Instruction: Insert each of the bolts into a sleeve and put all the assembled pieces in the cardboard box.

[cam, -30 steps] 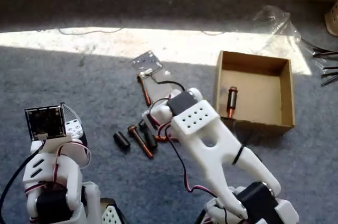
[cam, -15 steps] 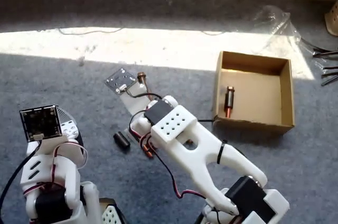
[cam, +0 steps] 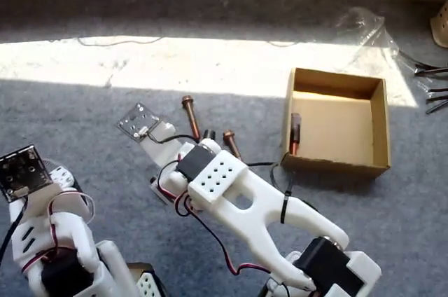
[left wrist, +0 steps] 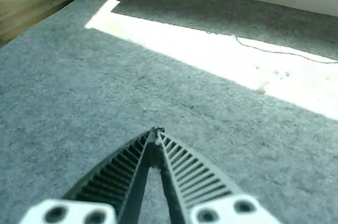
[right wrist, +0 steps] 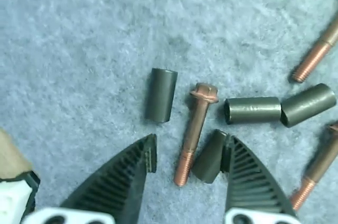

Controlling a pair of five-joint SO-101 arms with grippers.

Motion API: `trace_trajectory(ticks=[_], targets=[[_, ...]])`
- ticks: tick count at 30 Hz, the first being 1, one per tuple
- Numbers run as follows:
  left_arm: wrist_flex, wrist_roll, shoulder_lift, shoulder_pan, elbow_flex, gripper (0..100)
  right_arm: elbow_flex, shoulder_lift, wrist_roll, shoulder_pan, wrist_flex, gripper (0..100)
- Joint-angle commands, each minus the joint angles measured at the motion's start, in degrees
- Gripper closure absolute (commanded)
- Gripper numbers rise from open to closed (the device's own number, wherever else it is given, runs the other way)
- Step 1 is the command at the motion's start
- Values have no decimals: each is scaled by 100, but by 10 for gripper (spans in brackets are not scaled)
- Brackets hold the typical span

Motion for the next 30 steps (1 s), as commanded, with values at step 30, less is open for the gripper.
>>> trace_trajectory(ticks=[30], targets=[[-589,0,-66,-1191,303,992,-2396,2387,-1495,-655,479,815]])
